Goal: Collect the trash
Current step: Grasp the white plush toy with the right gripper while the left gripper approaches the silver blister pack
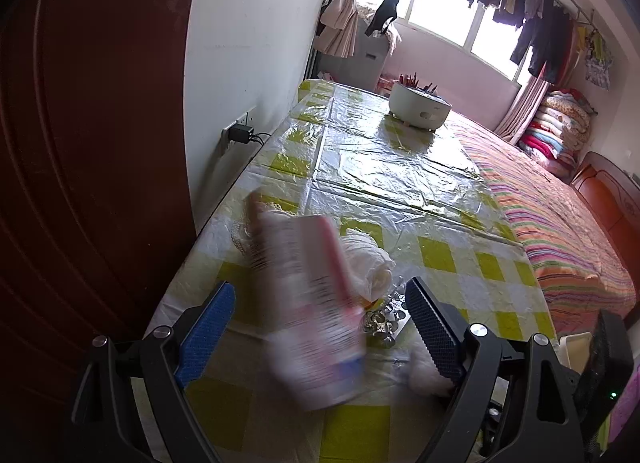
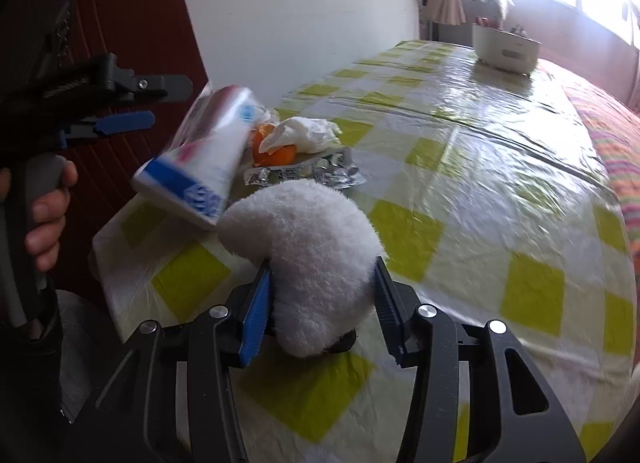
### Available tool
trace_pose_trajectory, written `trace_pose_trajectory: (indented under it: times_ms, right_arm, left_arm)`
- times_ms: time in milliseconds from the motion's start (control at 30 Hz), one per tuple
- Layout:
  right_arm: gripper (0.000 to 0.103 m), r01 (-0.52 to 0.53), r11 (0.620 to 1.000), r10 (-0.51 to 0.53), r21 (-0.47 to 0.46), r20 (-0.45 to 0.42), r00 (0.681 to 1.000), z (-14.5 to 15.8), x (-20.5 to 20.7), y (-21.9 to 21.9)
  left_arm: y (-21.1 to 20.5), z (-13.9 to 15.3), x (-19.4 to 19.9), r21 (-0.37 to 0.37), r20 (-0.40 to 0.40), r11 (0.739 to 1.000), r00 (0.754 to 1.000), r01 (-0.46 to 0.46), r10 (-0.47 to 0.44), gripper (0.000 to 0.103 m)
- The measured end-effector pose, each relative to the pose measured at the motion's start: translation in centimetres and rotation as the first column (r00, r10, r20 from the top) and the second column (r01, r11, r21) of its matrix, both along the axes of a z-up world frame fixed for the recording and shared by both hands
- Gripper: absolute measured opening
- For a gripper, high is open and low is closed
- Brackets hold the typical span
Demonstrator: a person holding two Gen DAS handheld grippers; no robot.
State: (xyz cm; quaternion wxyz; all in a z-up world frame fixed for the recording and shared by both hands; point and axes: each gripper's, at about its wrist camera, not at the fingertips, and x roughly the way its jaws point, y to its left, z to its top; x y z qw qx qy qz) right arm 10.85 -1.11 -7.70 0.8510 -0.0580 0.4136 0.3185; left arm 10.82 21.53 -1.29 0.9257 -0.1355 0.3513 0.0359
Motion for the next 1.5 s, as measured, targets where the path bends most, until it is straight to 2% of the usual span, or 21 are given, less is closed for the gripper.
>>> trace_pose_trajectory:
  times_ms: [167,333,467,700,933,1133,1167,1300,1367,1433,1500]
  right_arm:
    - [0.046,0.088,0.994,-0.088,0.064,0.001,0.996,1.2,-0.8,-4.2]
    - [0.046,0.195,0.965,-0.196,0.176,-0.017,0.981,2.7,-0.3,-8.4]
    - [0.046,0.246,0.945,-0.247,0.217,-0.020,0.969,2.9,0.6,-9.4]
    - [0.047,0.250,0.939,-0.254,0.236,-0.013,0.967,2.8,0.6,-9.2]
    - [0.047,0.260,0.933,-0.266,0.247,-0.010,0.964,2.7,-0.1,-10.3]
    - [0.047,0.276,0.926,-0.283,0.258,-0.008,0.959,2.9,-0.3,-11.1]
    - [0.047,0.277,0.925,-0.285,0.261,-0.007,0.958,2.9,-0.4,-11.2]
    - [0.047,0.283,0.921,-0.292,0.267,-0.005,0.956,3.0,-0.5,-11.5]
    - [0.047,0.284,0.920,-0.294,0.268,-0.004,0.956,3.1,-0.5,-11.6]
    - [0.047,0.287,0.918,-0.298,0.272,-0.002,0.954,3.1,-0.5,-11.7]
    - [0.047,0.288,0.918,-0.299,0.273,-0.001,0.954,3.2,-0.5,-11.7]
  left_arm:
    - [-0.2,-0.3,0.5,-0.007,-0.016,1.000,1.000,-0.004,0.003,0.085]
    - [-0.9,-0.8,1.0,-0.009,-0.042,1.000,0.999,0.003,-0.004,0.084]
    - [-2.3,-1.2,1.5,0.017,-0.065,0.999,0.998,0.027,-0.026,0.084]
    - [-5.0,-3.2,3.2,0.087,-0.152,0.993,0.986,0.079,-0.065,0.084]
    - [-6.5,-4.2,4.1,0.158,-0.158,0.983,0.985,0.092,-0.067,0.084]
    - [-6.9,-5.2,4.9,0.186,-0.172,0.978,0.983,0.095,-0.063,0.083]
    - [-7.0,-5.2,4.9,0.195,-0.171,0.976,0.984,0.092,-0.059,0.081]
    - [-6.8,-5.5,5.3,0.175,-0.186,0.979,0.980,0.101,-0.068,0.046]
    - [-6.7,-5.8,5.3,0.170,-0.194,0.980,0.979,0.102,-0.068,0.036]
    - [-6.7,-6.0,5.4,0.162,-0.199,0.981,0.977,0.109,-0.075,0.021]
    - [-6.7,-6.1,5.3,0.145,-0.200,0.981,0.975,0.129,-0.098,0.015]
